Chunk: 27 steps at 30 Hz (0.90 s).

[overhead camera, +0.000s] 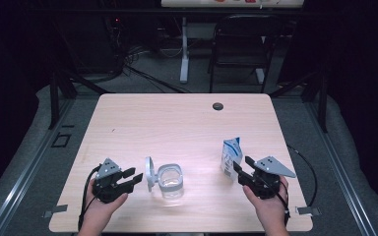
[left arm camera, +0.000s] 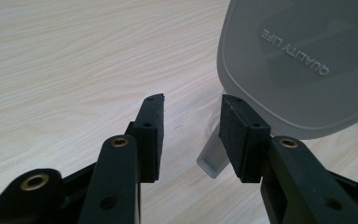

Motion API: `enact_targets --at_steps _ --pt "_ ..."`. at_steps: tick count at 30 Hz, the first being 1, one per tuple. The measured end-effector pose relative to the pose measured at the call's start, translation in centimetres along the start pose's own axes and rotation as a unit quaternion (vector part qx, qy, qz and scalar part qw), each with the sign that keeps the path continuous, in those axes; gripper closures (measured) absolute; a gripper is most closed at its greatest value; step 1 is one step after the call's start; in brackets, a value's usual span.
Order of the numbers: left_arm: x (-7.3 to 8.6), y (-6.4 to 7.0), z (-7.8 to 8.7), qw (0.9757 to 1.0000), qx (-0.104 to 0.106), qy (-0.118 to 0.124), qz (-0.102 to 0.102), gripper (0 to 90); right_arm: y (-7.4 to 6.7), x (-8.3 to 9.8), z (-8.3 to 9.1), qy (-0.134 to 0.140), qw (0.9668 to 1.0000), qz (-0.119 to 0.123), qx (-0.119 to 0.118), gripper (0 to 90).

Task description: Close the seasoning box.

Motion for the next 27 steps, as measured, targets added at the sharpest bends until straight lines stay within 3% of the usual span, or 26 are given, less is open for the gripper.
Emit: enact_targets --at_steps 7,16,22,27 --pt "0.1 -0.1 0.0 1.0 -0.001 -0.005 -0.002 61.2 -0.3 -0.7 -0.7 -0.001 1.0 0.006 0.0 64.4" --pt "0.0 0.0 -0.1 1.0 0.002 0.0 0.0 61.6 0.1 -1.2 -0.8 -0.001 0.9999 0.013 0.006 85.7" --pt "0.0 -0.1 0.0 1.0 0.001 -0.003 0.0 61.8 0.4 -1.4 -0.8 -0.008 0.9999 0.008 -0.01 90.0" --pt "-0.1 0.0 -0.1 1.0 0.001 0.001 0.0 61.8 0.5 -1.5 -0.7 -0.015 0.9995 0.019 -0.02 90.0"
Point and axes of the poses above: each handheld gripper's, and its own axes: z roughly backward along the jaws, x roughly out of its underside, y roughly to its right, the point moved 4 cm from there along -z, roughly forward along the jaws, and after that the axes turned 11 degrees about -y, right-handed, at the moved point
